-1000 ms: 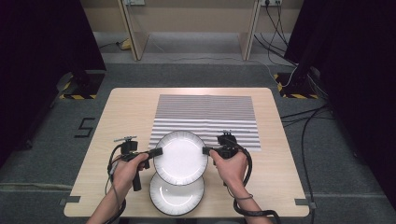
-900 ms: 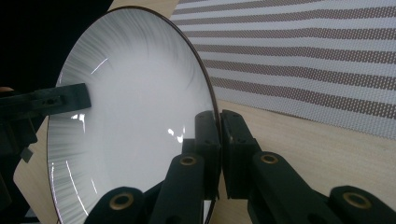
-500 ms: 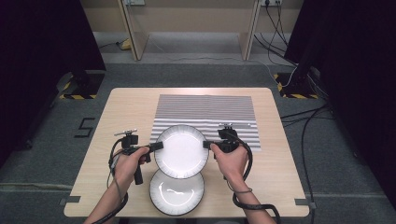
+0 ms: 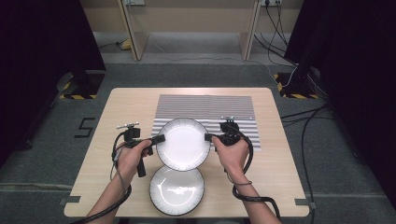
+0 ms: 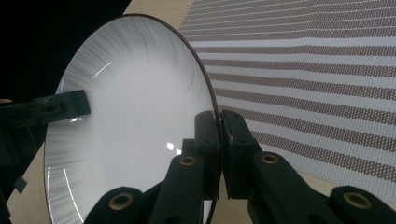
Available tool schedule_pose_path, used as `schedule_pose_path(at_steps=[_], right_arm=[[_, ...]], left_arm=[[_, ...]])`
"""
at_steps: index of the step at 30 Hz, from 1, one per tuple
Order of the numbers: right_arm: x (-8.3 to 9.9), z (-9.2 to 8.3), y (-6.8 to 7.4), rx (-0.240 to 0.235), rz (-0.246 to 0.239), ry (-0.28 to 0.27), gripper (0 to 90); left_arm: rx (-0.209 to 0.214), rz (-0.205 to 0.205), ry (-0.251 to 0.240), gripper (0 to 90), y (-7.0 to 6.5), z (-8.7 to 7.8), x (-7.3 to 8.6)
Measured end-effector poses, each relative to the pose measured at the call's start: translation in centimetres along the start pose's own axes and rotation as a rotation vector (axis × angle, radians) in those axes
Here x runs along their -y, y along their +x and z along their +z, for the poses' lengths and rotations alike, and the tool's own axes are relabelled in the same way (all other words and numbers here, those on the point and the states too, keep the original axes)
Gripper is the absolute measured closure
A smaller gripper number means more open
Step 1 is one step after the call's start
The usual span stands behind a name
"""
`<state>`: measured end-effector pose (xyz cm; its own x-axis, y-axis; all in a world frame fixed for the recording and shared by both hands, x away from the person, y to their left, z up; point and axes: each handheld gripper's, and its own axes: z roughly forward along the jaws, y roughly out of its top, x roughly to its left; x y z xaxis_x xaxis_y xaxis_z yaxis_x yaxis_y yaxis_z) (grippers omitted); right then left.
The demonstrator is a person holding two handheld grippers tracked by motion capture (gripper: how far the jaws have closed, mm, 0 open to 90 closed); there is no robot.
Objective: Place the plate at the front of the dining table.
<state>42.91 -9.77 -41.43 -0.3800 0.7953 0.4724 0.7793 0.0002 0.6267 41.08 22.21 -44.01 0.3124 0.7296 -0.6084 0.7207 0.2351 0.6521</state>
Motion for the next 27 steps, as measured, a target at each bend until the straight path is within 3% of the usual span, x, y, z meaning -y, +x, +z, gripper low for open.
schedule_pose_path(at_steps=[7, 10, 19, 27], right_arm=[[-0.4, -0.1, -0.4, 0.016, -0.003, -0.009, 86.2], [-0.5, -0.1, -0.6, 0.026, -0.008, -0.026, 86.1], [-0.9, -0.1, -1.1, 0.042, -0.02, -0.063, 86.1], [-1.0, 0.0, -1.5, 0.056, -0.029, -0.092, 86.1]], left_arm=[[0.005, 0.01, 0.002, 83.3, -0.1, 0.7, -0.3], [0.012, 0.034, -0.013, 83.3, -0.2, 1.2, -0.6], [0.022, 0.042, -0.038, 83.3, -0.1, 2.1, -0.9], [0.025, 0.085, -0.076, 83.1, 0.0, 2.9, -1.0]])
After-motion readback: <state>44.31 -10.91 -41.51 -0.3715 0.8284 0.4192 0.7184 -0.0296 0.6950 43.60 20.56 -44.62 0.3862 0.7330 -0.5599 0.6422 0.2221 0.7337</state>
